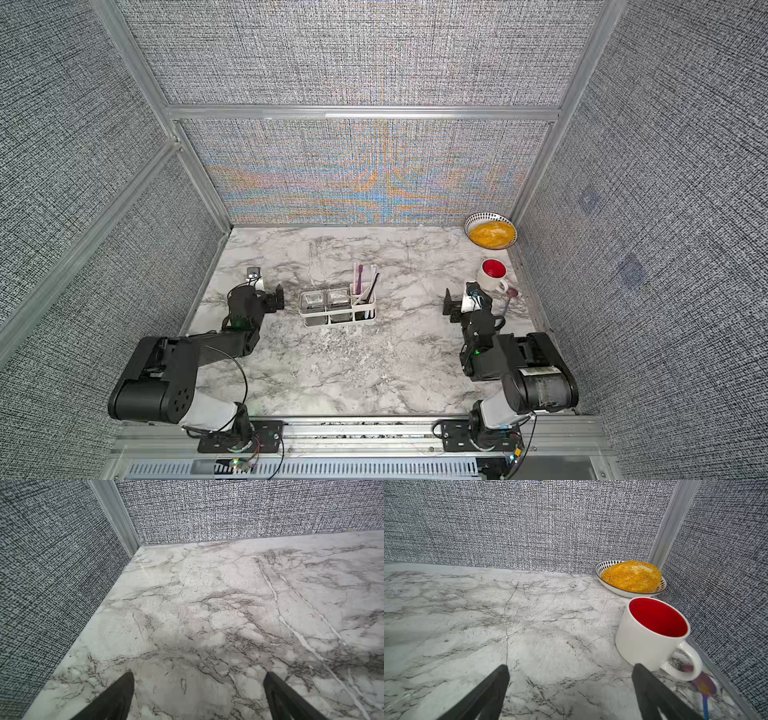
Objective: Place the toothbrush into the toothbrush holder
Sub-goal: Reset both arms
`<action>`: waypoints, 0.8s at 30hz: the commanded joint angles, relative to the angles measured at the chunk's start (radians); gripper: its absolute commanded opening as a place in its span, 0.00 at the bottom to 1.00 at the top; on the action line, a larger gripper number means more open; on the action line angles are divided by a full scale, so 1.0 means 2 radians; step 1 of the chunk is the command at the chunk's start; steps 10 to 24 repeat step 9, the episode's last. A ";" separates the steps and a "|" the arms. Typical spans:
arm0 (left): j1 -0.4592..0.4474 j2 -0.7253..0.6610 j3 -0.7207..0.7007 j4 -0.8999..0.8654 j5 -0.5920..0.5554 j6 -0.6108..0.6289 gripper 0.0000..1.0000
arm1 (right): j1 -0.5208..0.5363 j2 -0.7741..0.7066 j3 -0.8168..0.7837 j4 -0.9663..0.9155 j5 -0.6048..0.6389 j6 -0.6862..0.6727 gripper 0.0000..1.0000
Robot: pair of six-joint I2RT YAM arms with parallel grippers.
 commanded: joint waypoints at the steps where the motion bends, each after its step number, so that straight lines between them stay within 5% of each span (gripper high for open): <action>1: 0.001 0.007 0.012 -0.018 0.034 0.016 0.99 | 0.001 0.000 0.001 0.007 0.006 0.001 0.95; 24: 0.008 0.000 0.009 -0.017 0.052 0.013 0.99 | 0.000 0.000 0.001 0.007 0.007 0.001 0.95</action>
